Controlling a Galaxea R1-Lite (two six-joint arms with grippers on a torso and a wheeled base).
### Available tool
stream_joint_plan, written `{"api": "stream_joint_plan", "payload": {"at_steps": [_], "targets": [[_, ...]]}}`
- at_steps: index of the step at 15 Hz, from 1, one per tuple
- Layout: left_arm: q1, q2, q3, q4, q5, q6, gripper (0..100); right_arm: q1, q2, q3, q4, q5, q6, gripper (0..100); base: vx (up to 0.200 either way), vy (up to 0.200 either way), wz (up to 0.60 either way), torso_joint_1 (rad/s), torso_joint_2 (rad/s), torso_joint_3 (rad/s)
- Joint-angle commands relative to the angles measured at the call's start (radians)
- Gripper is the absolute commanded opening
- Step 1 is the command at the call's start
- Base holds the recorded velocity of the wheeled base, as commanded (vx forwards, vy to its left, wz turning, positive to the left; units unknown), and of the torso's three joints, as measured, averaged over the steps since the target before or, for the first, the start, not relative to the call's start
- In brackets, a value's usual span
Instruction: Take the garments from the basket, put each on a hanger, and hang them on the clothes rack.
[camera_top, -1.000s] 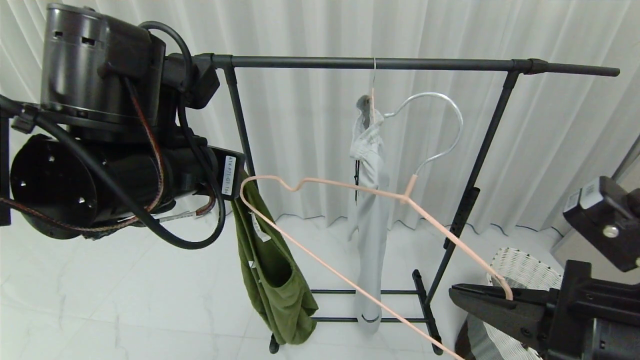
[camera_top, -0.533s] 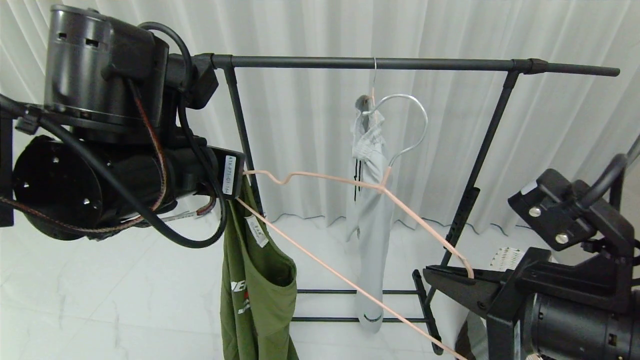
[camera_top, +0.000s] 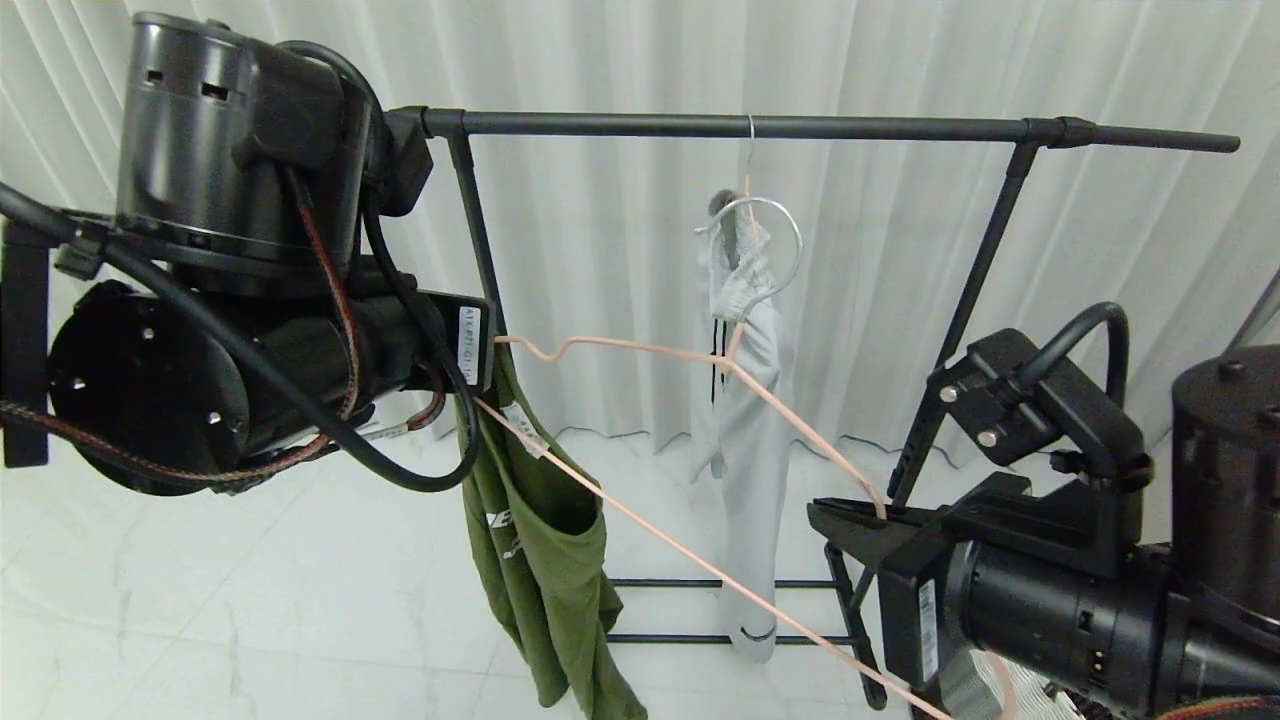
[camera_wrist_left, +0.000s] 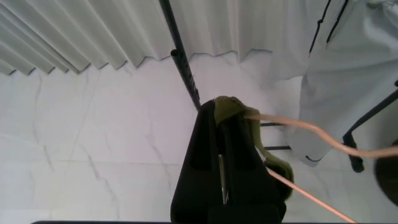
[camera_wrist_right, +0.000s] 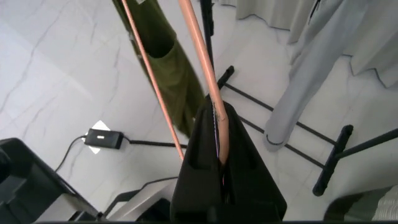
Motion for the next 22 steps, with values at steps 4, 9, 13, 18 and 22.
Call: {"api": "stream_joint_plan", "payload": {"at_steps": [4, 9, 13, 18, 22], "targets": [[-0.038, 0.0, -0.007, 0.0, 0.0, -0.015, 0, 0.0, 0.134, -0.068, -0.075, -0.001, 0.0, 0, 0.0, 0.0, 0.0, 0.0, 0.0, 0.0], [-0.063, 0.002, -0.033, 0.0, 0.0, -0.041, 0, 0.0, 0.236, -0.117, -0.117, -0.001, 0.002, 0, 0.0, 0.0, 0.0, 0.0, 0.0, 0.0], [-0.064, -0.004, -0.048, 0.0, 0.0, -0.052, 0, 0.0, 0.279, -0.114, -0.167, -0.001, 0.002, 0, 0.0, 0.0, 0.0, 0.0, 0.0, 0.0], [0.003, -0.024, -0.042, 0.011, 0.005, -0.023, 0, -0.046, 0.217, -0.042, -0.158, -0.08, 0.0, 0, 0.0, 0.0, 0.0, 0.0, 0.0, 0.0], [0.057, -0.024, -0.033, 0.014, 0.006, 0.048, 0, -0.128, 0.164, -0.004, -0.133, -0.138, 0.0, 0, 0.0, 0.0, 0.0, 0.0, 0.0, 0.0]]}}
